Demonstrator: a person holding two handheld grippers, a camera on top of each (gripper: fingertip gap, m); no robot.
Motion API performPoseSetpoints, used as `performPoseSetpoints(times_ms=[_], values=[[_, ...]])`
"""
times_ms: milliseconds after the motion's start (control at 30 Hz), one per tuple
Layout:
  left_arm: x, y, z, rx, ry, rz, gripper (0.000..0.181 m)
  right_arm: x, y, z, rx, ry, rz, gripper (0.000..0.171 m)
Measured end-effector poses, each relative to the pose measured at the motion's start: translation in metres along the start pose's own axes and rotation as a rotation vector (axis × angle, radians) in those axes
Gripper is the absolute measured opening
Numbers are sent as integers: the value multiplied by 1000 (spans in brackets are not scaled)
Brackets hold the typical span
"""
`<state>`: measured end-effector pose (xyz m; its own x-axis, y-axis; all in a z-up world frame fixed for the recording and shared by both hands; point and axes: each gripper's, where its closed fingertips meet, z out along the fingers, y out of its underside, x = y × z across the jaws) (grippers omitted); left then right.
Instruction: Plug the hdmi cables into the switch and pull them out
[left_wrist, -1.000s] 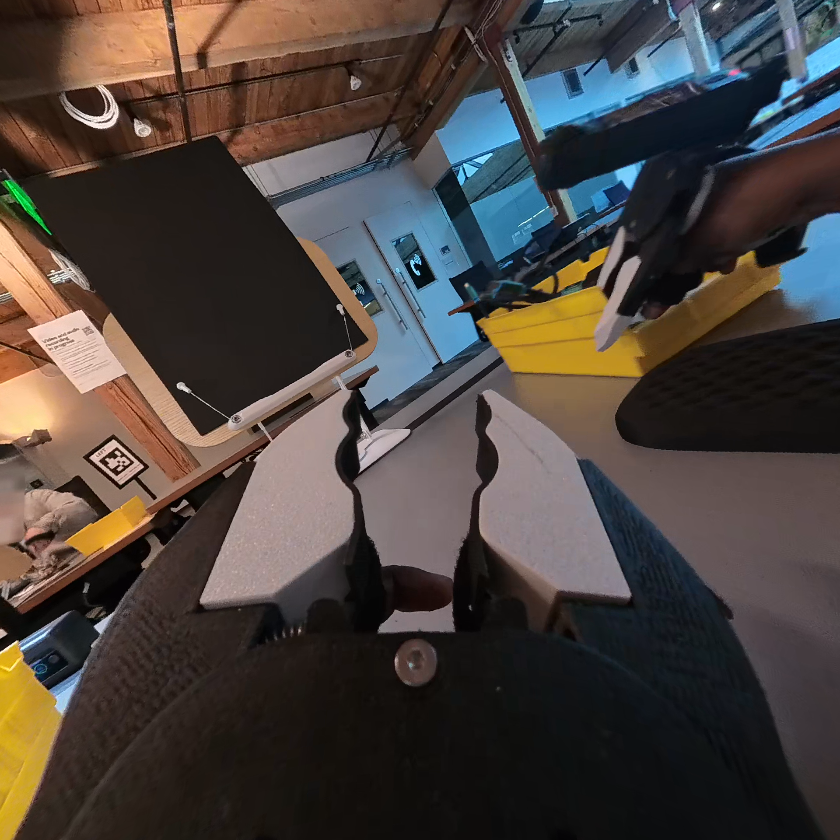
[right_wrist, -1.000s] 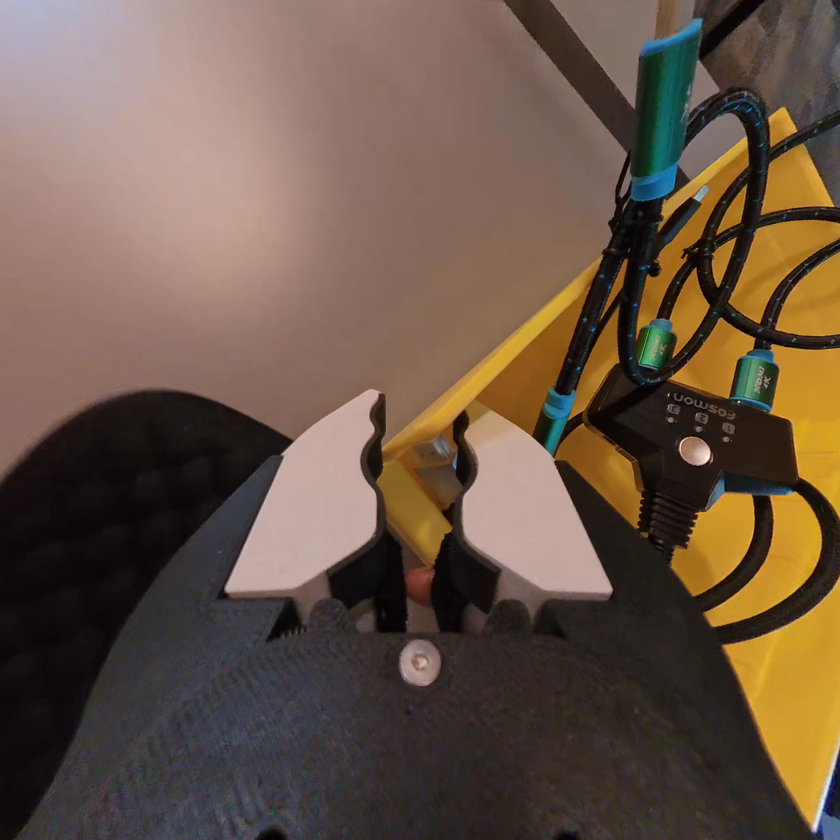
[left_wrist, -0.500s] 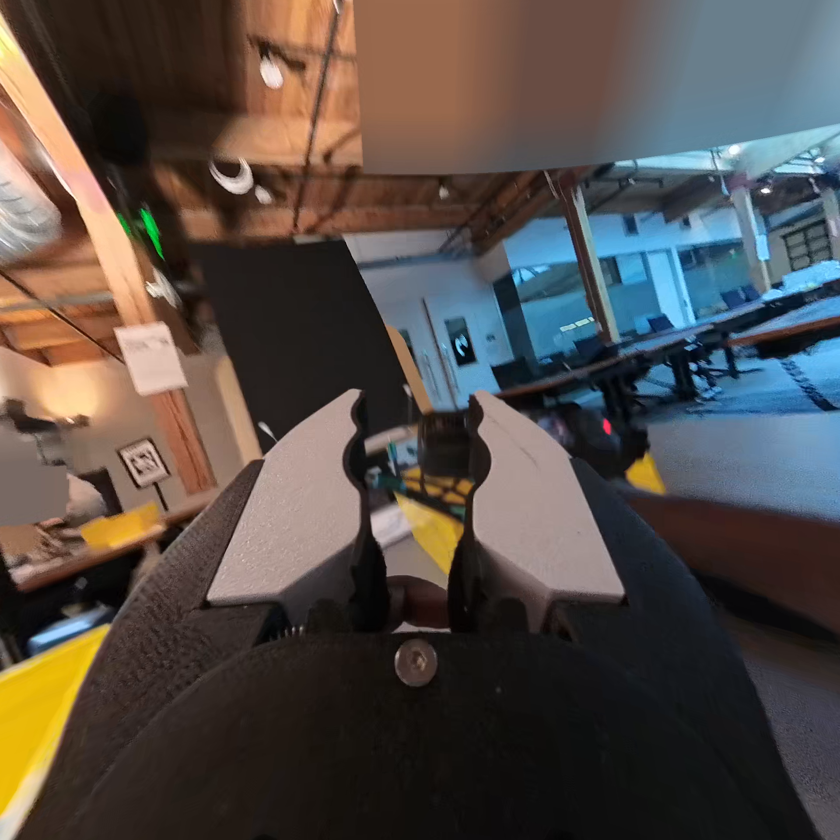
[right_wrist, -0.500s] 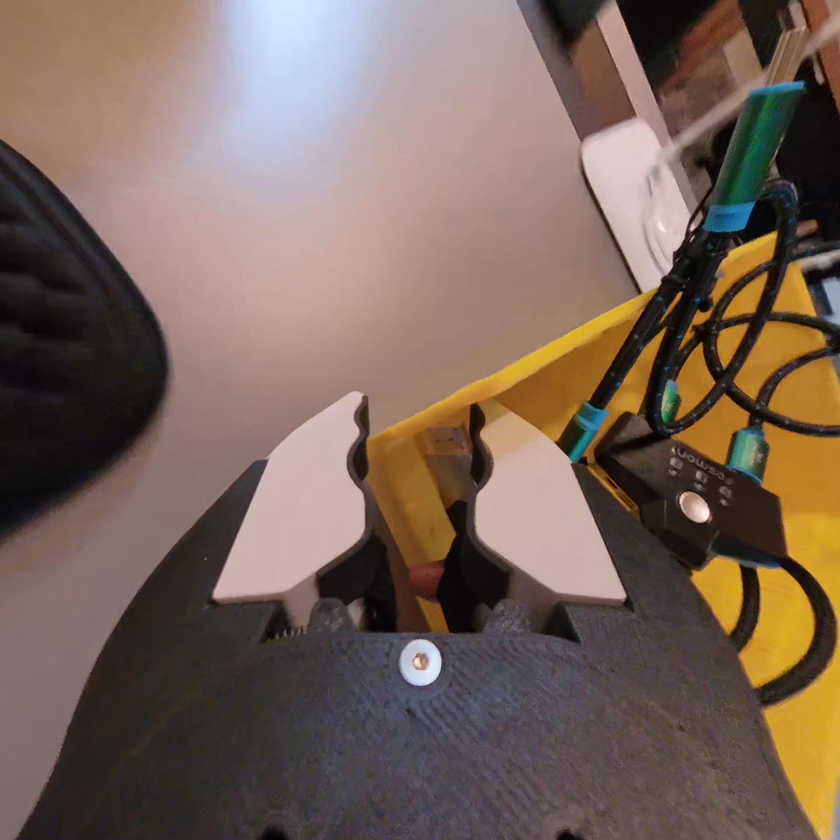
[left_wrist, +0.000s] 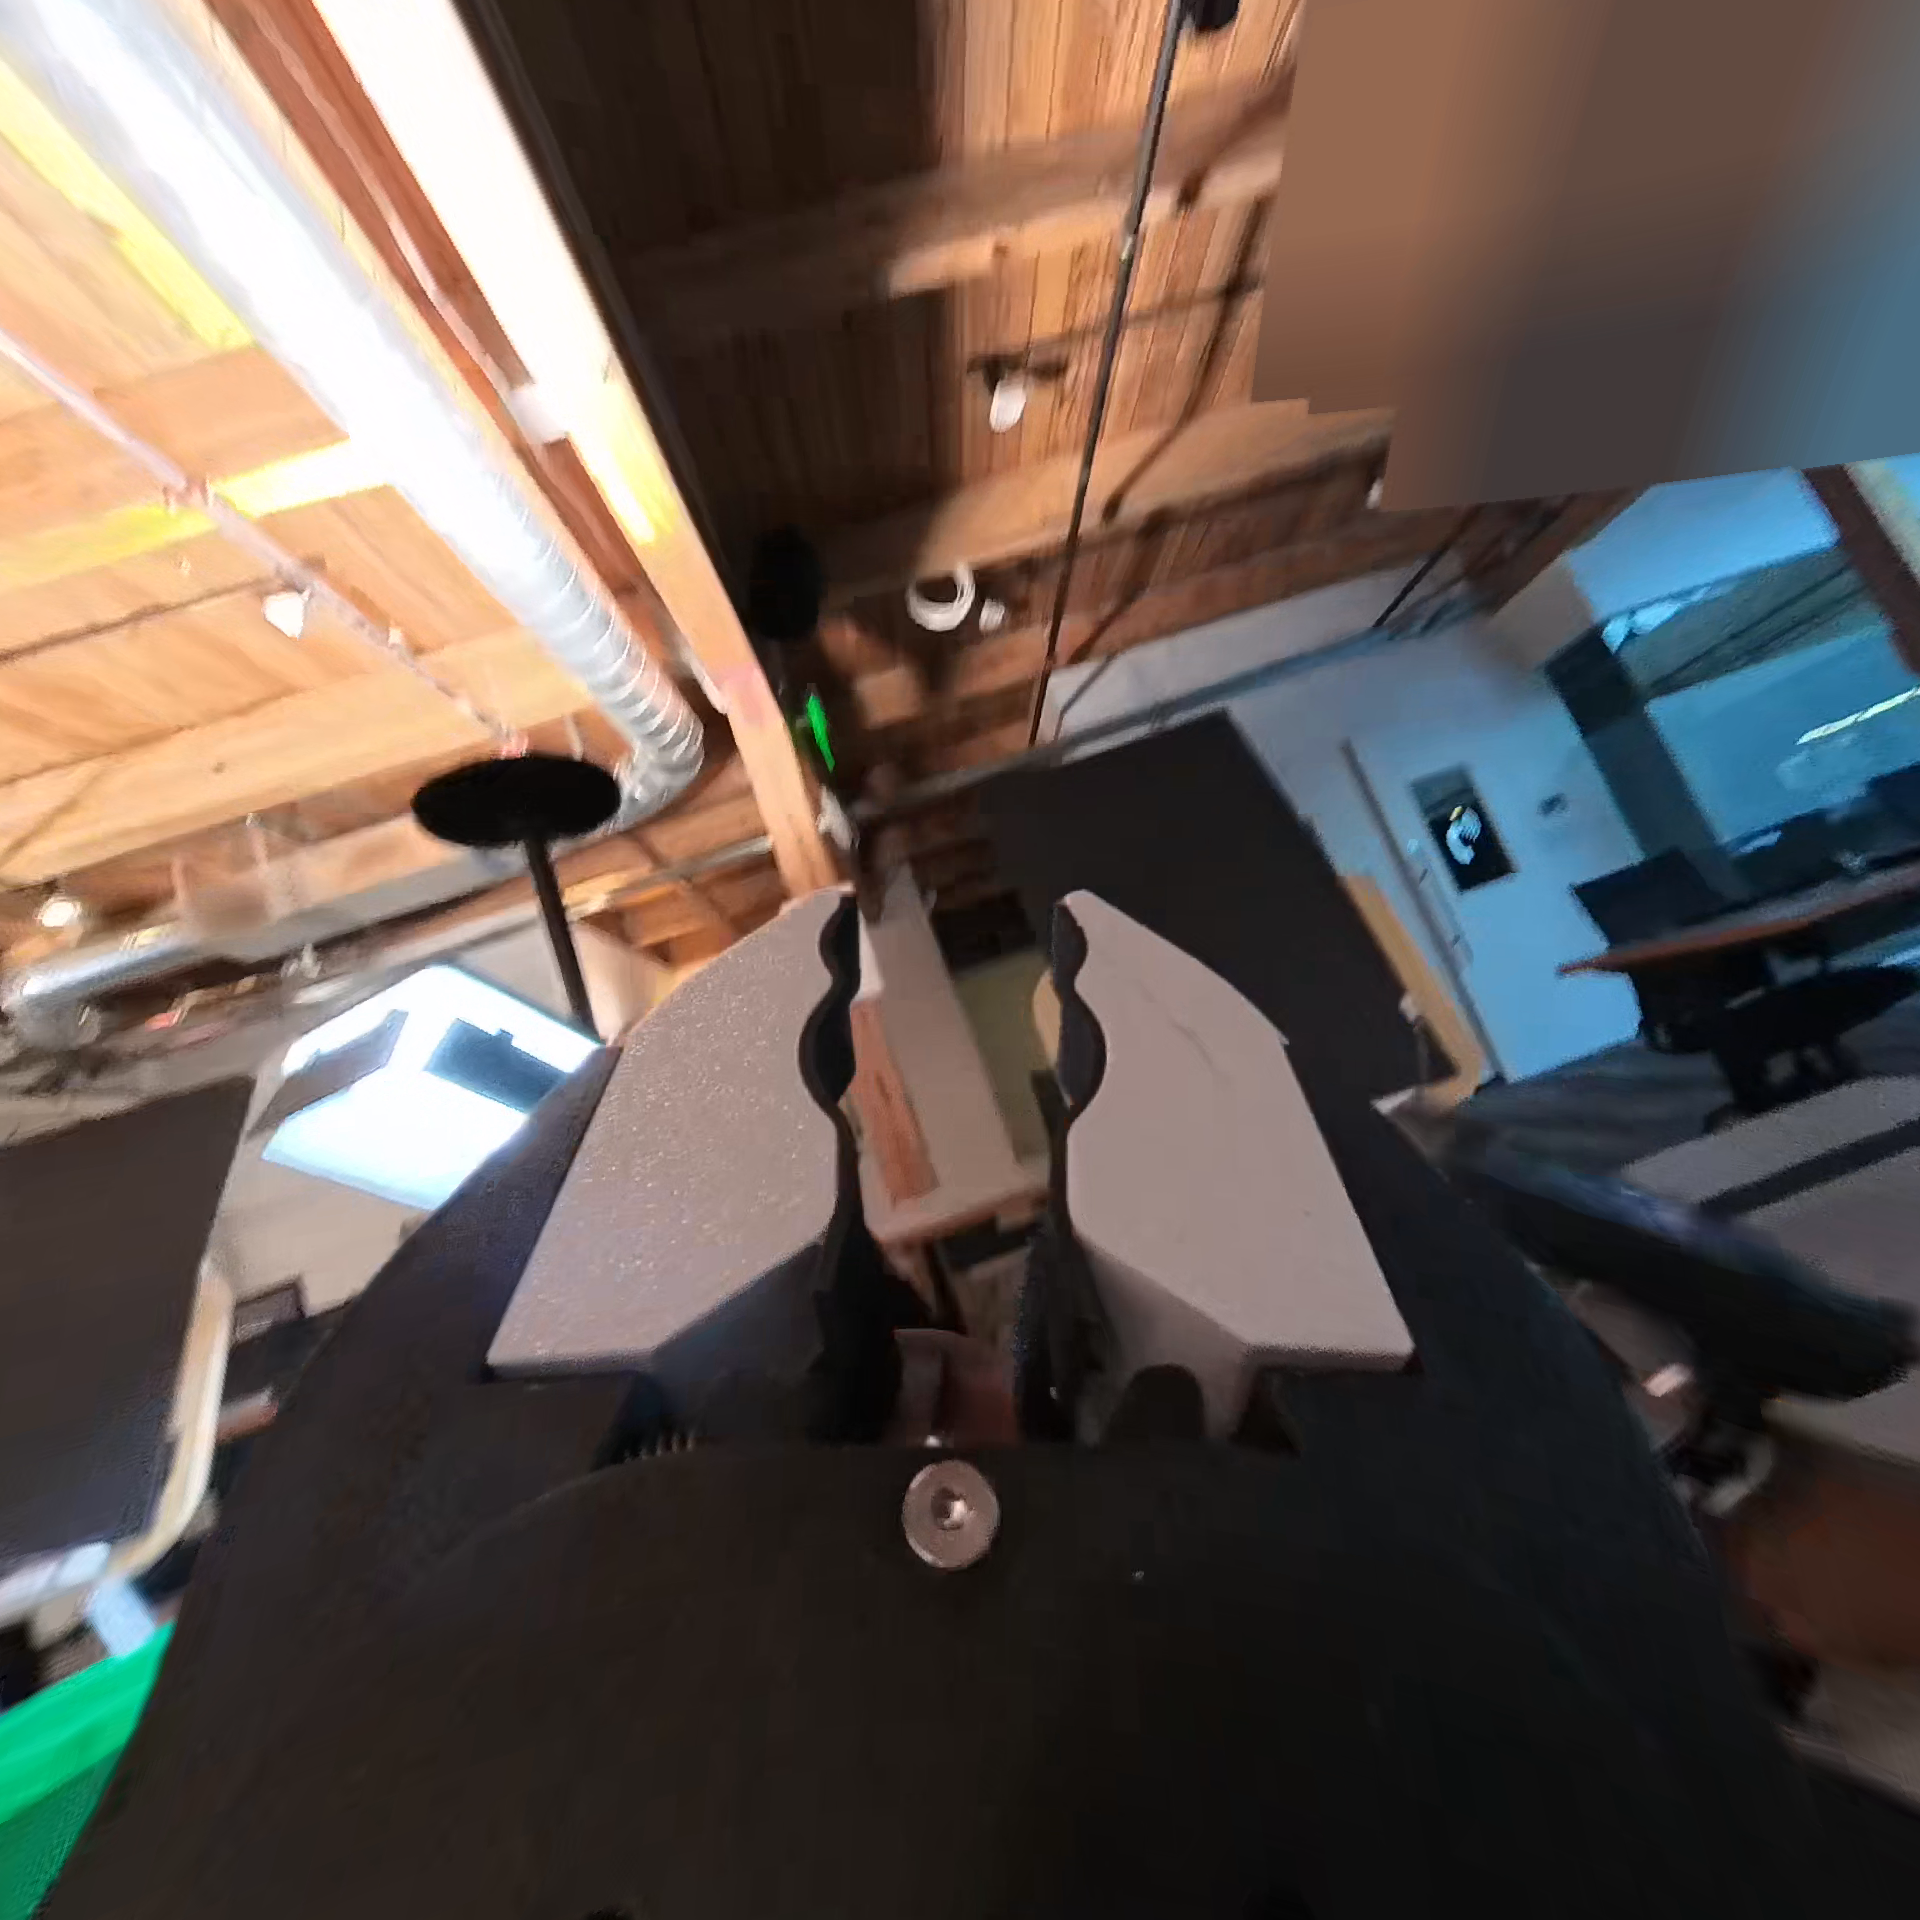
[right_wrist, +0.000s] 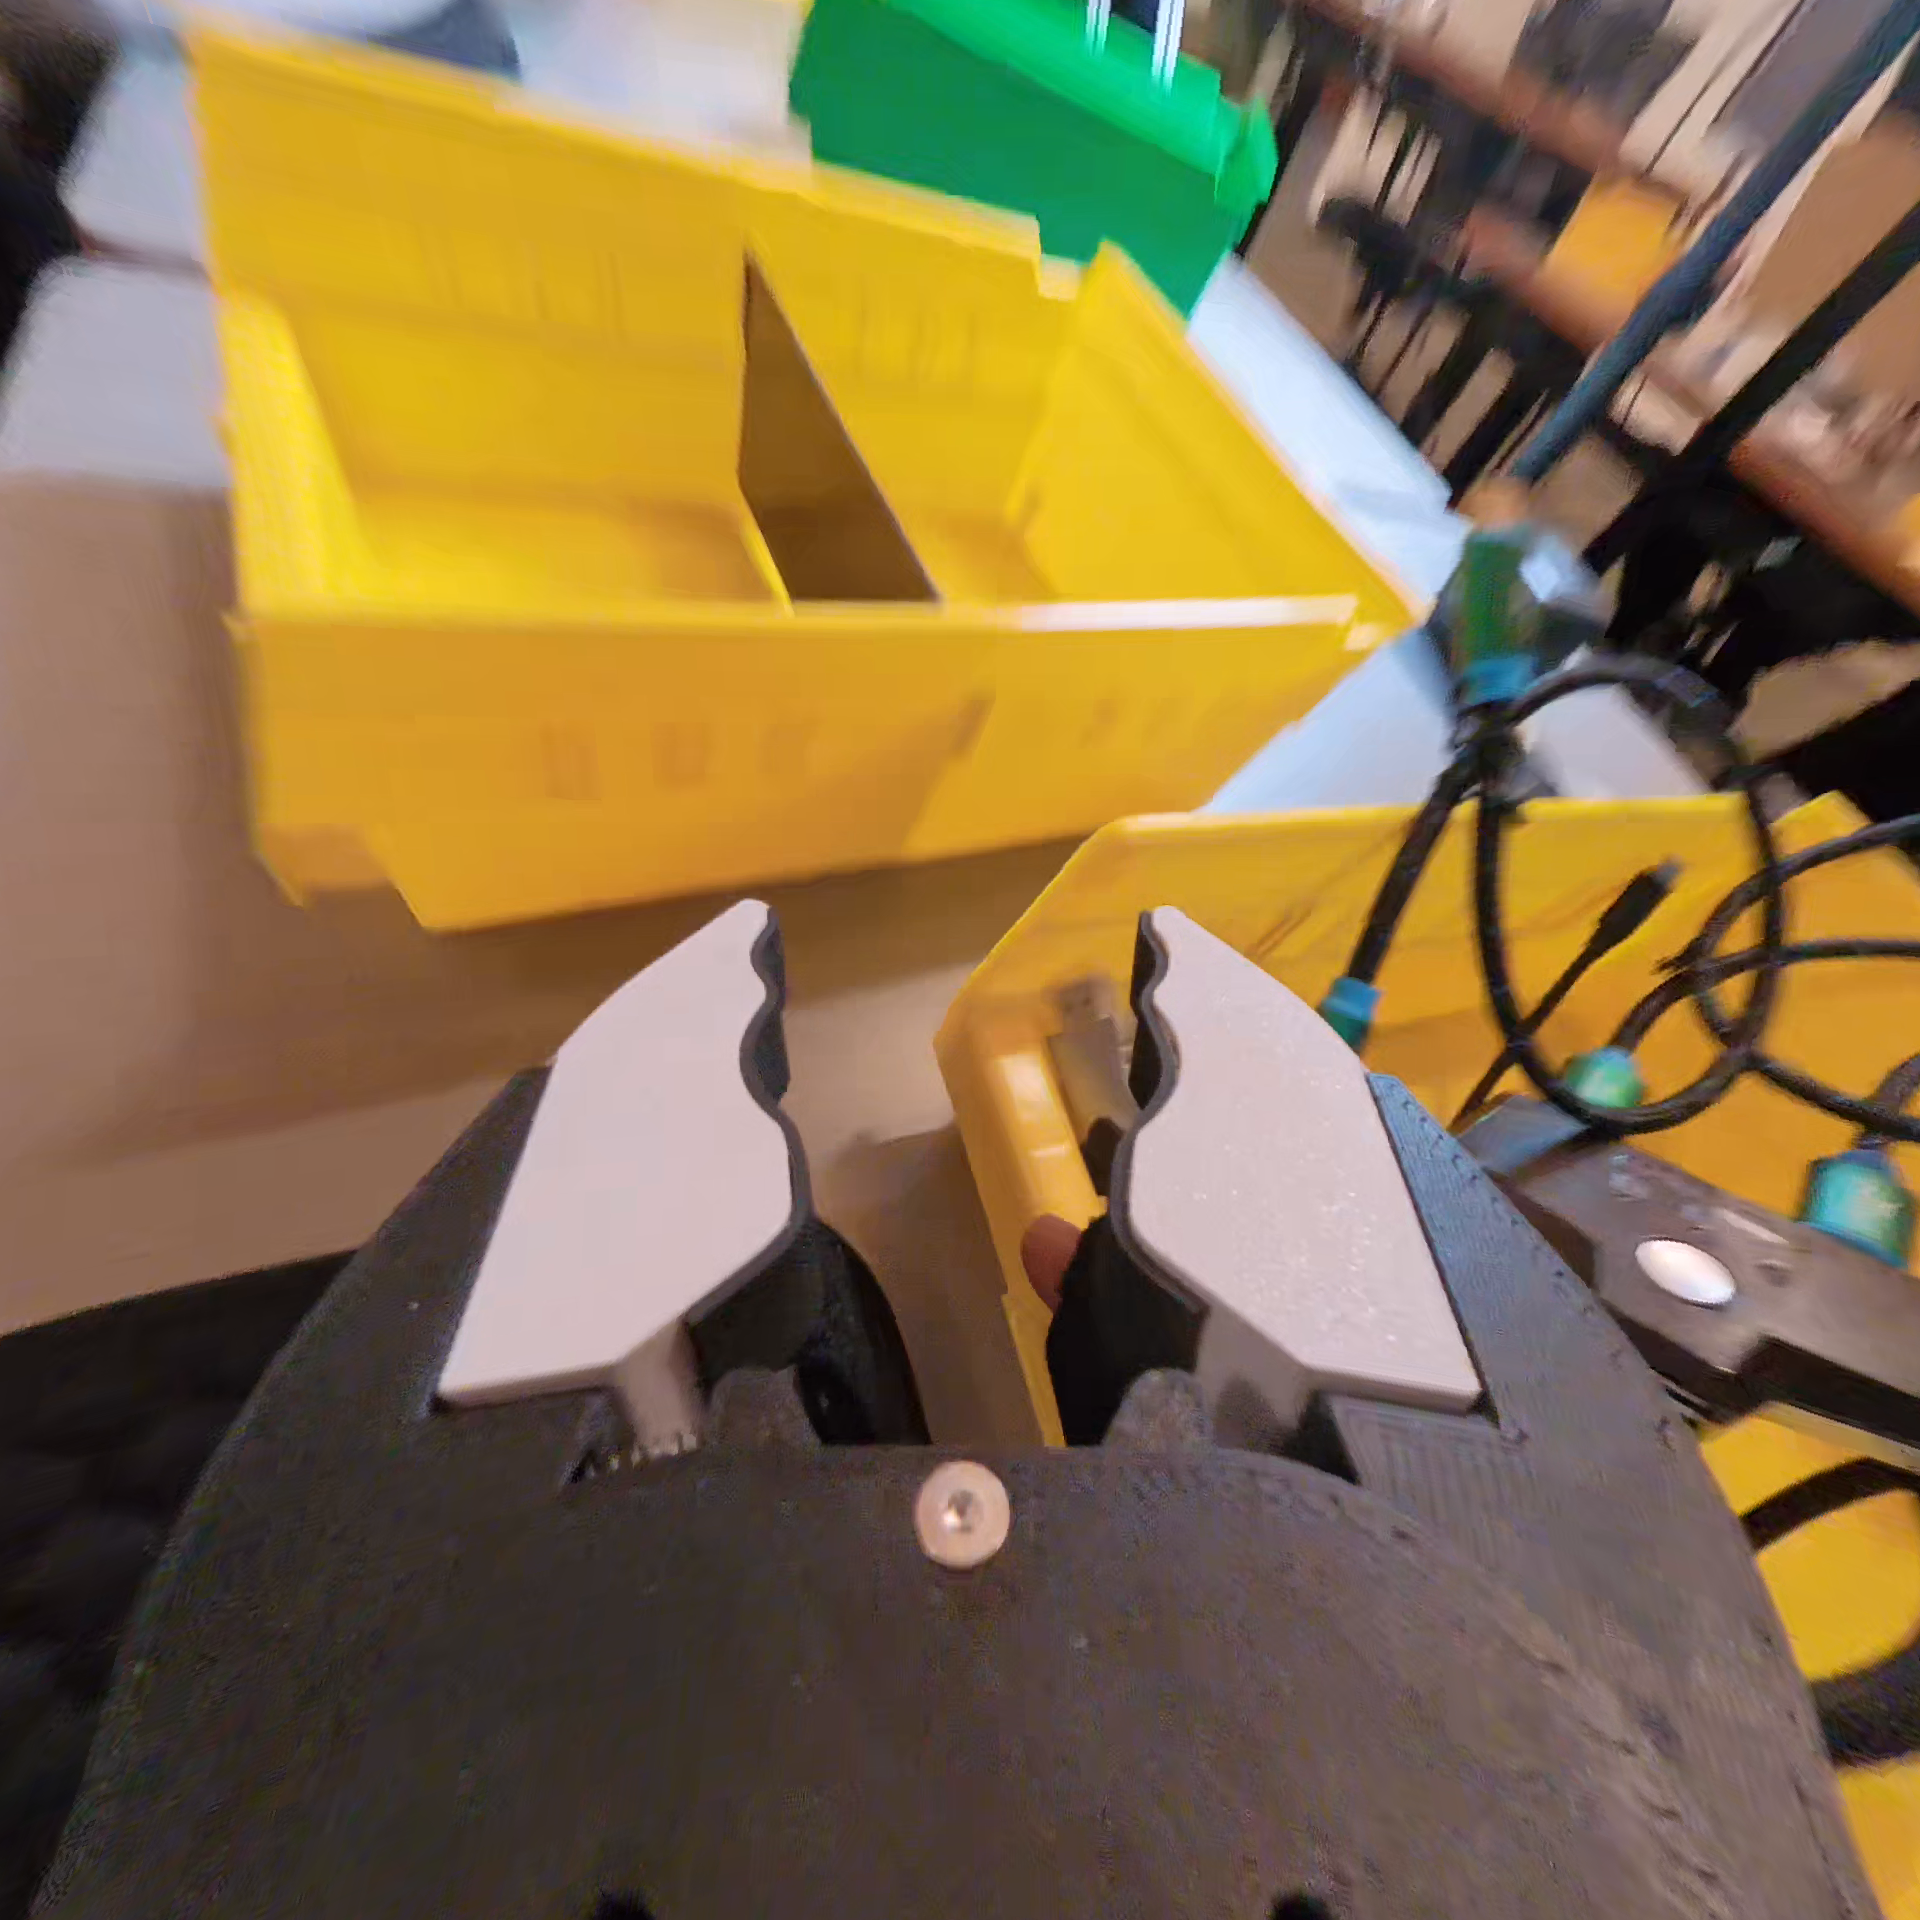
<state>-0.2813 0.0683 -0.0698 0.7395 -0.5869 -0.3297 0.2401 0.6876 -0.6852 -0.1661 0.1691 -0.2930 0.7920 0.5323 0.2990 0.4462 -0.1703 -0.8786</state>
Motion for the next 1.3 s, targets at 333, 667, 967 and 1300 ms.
performPoseSetpoints(times_ms=[333,667,967,1300], values=[[-127,228,-114,-861,-356,-238,58,-73,-26,-30,281,-230,212,75],[-104,224,-140,-1132,-243,-310,27,-89,-6,-7,98,-180,51,76],[-82,268,-154,-1238,-143,-350,49,-67,4,6,10,-73,155,84],[-85,250,-132,-1280,-254,-72,9,-41,4,9,6,120,-8,28]])
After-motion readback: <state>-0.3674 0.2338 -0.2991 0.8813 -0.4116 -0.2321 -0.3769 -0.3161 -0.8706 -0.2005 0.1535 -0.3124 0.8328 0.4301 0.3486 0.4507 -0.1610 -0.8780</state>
